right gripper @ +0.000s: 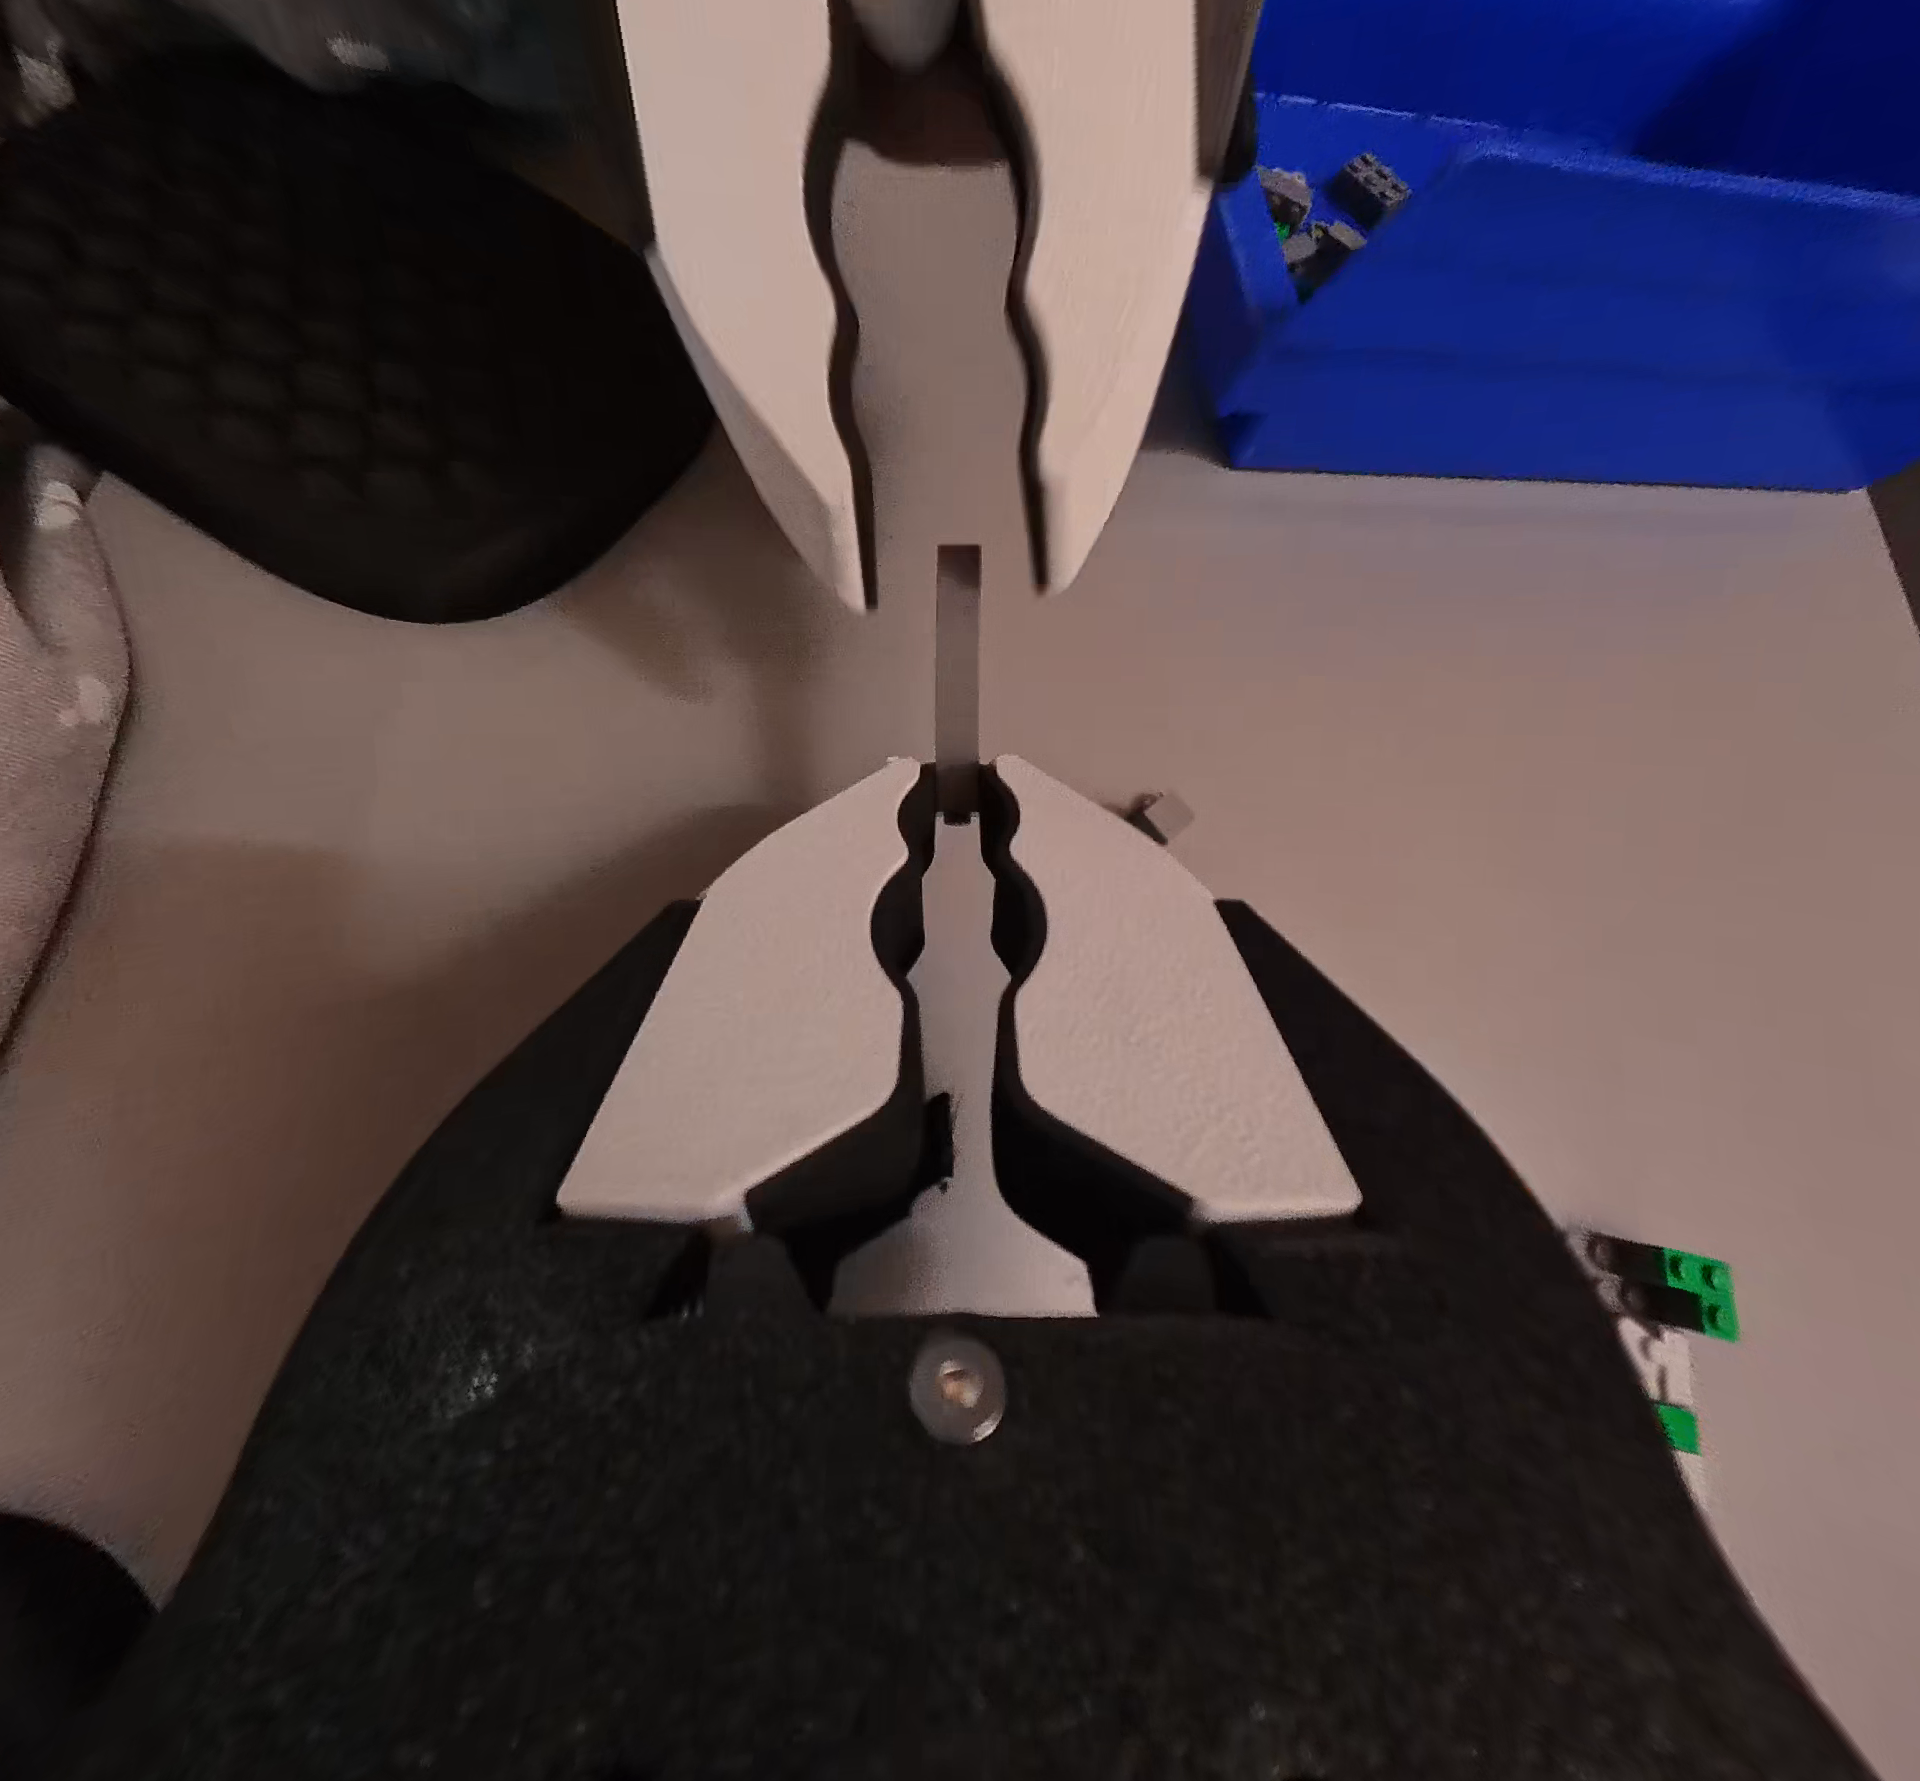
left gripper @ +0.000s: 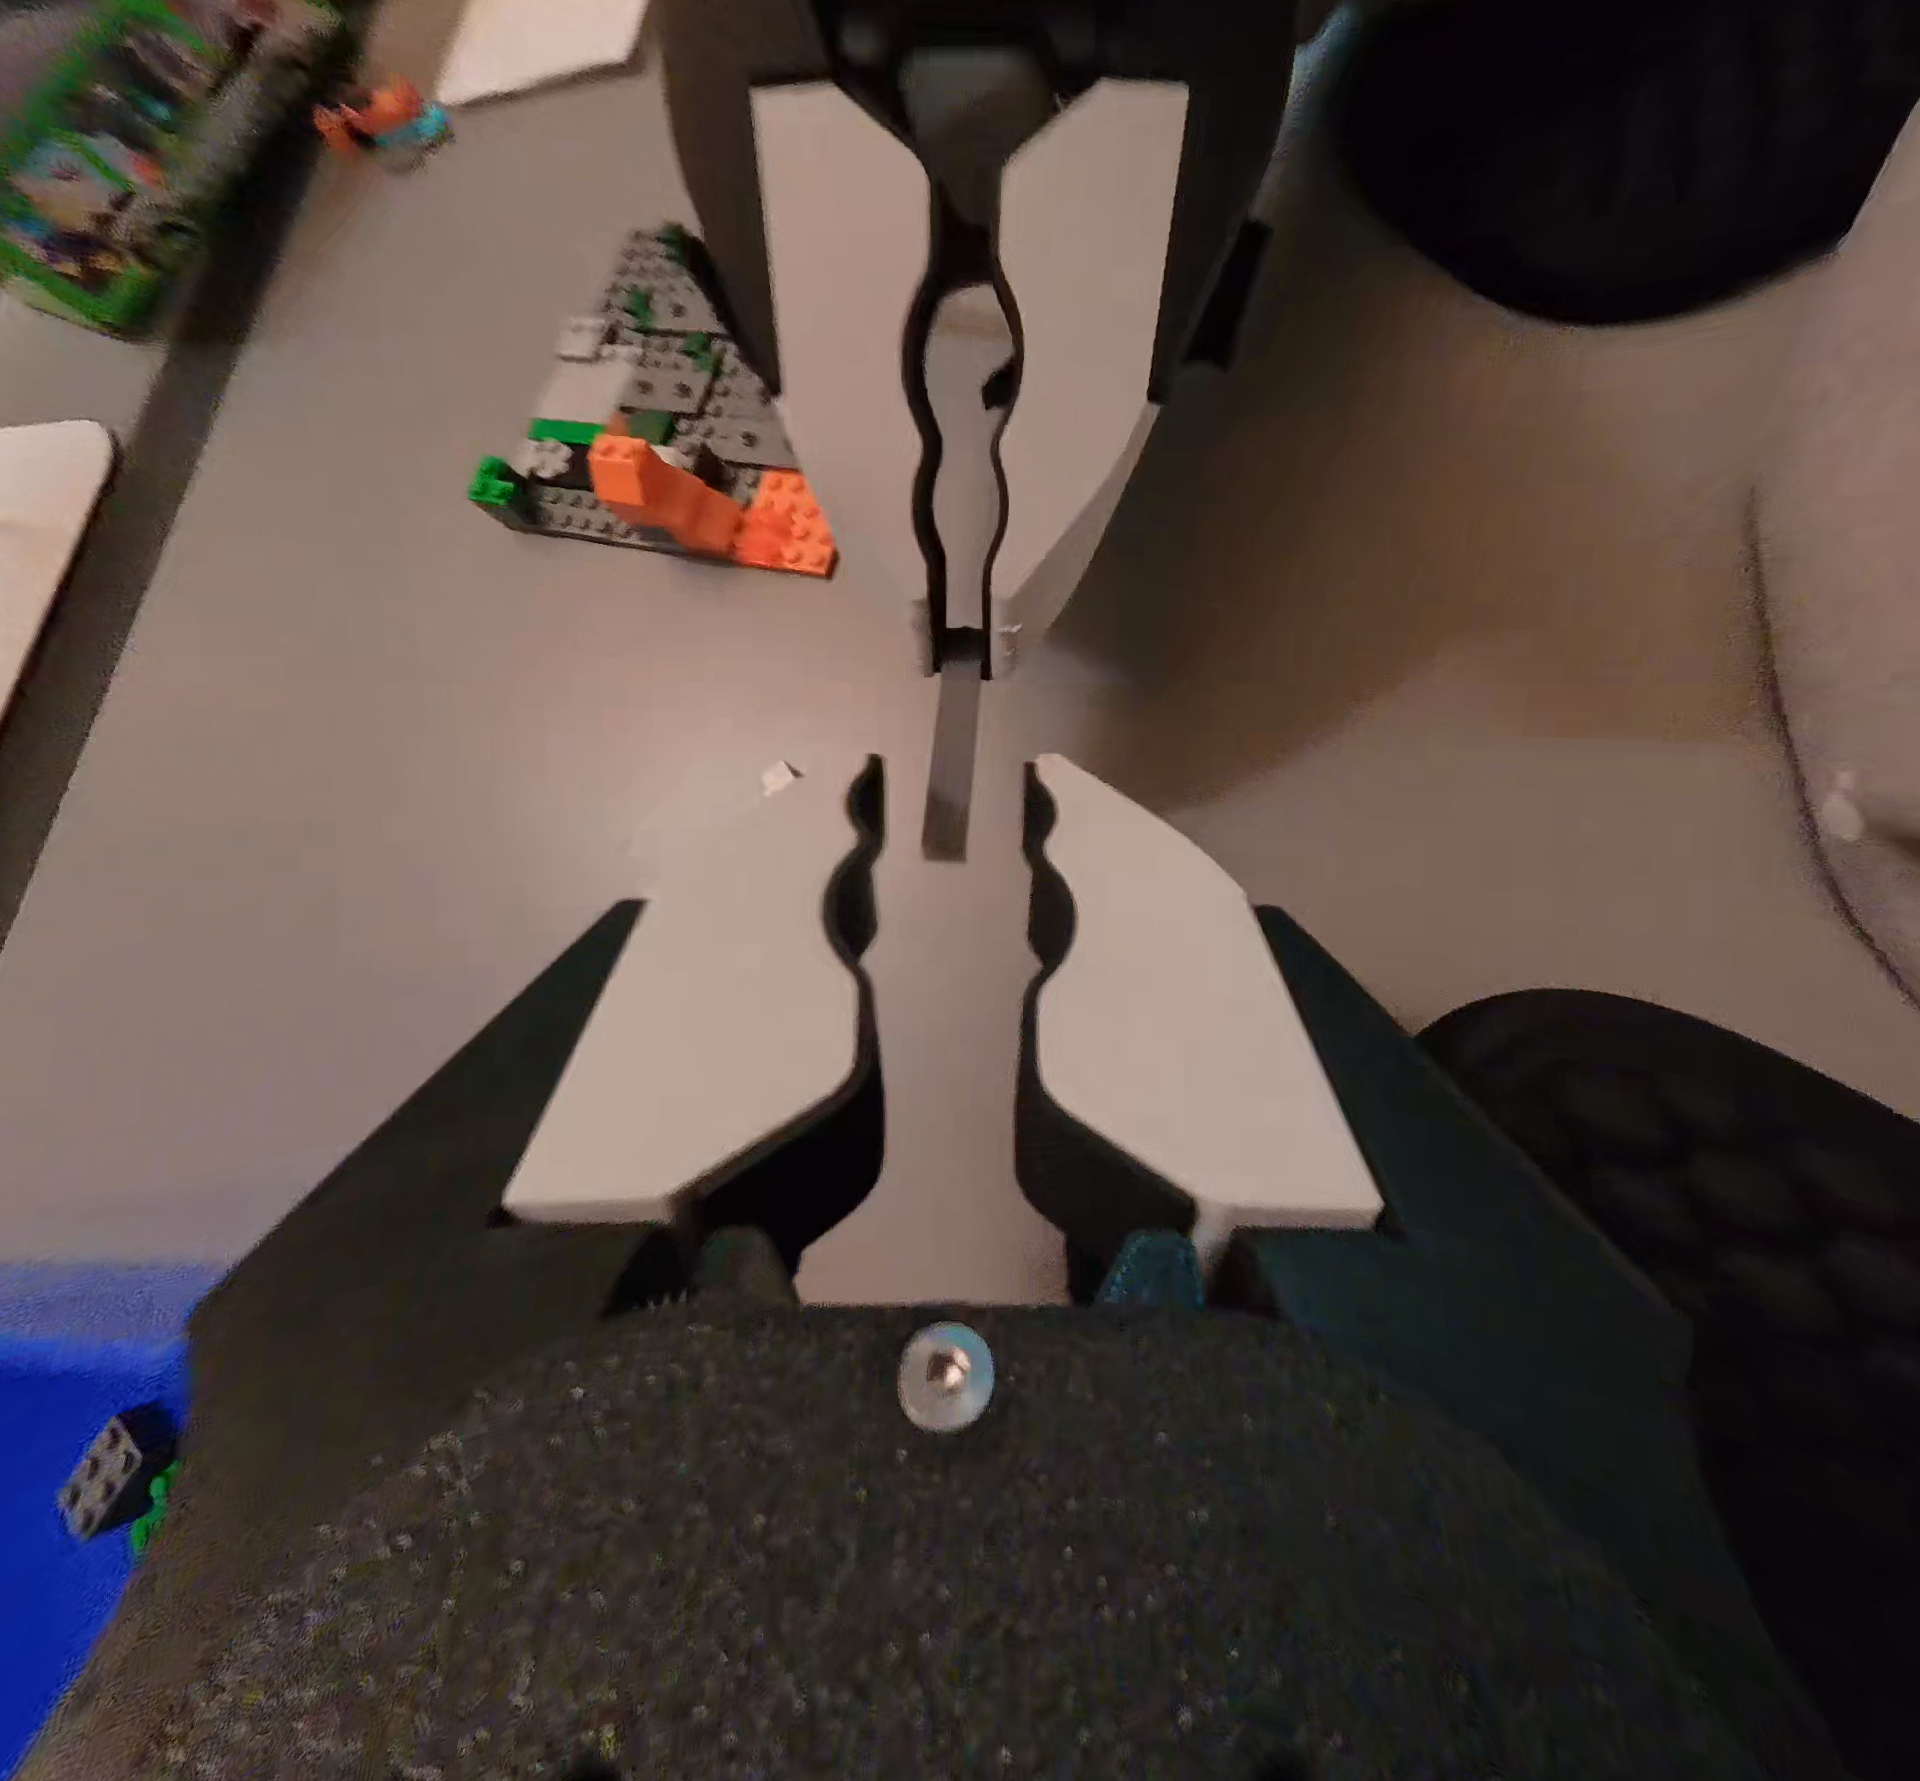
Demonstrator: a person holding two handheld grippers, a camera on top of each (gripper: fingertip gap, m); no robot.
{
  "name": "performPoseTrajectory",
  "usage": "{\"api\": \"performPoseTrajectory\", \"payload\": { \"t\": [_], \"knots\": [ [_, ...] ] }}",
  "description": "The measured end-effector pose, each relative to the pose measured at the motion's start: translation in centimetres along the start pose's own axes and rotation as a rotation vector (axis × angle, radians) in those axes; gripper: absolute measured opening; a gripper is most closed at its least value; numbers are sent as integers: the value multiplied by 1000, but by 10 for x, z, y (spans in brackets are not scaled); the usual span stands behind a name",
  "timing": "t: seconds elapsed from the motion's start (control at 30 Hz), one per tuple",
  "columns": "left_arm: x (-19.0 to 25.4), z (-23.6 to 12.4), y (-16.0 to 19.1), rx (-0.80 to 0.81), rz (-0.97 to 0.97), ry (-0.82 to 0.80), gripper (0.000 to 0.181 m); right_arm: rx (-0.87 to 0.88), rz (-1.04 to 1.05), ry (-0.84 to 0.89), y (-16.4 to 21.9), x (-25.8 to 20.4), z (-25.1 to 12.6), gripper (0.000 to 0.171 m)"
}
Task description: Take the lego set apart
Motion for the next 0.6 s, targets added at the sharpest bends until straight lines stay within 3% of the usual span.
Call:
{"api": "performPoseTrajectory", "payload": {
  "t": [0.03,0.23,0.33,0.43,0.6],
  "knots": [
    [0,5,3,-29,25,-8,9,-3,-7,1,-1,-1,0,8],
    [-5,-2,5,-64,45,-43,8,15,23,18,-2,4,-4,8],
    [-28,-23,8,-51,-2,-154,8,7,56,55,5,16,-12,14],
    [-69,-62,17,-44,-85,-375,8,-8,96,114,18,28,-21,15],
    [-114,-105,70,-188,-281,-611,8,9,183,218,42,47,-42,15]
  ]
}}
Point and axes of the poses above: each gripper's, where its closed fingertips meet, z out along the fingers, y out of its underside, x = y × z across the jaws, the point moved 1 cm from there along -z, back along the fingers, and after that the axes turned 1 degree about x, right-handed, at the moved point
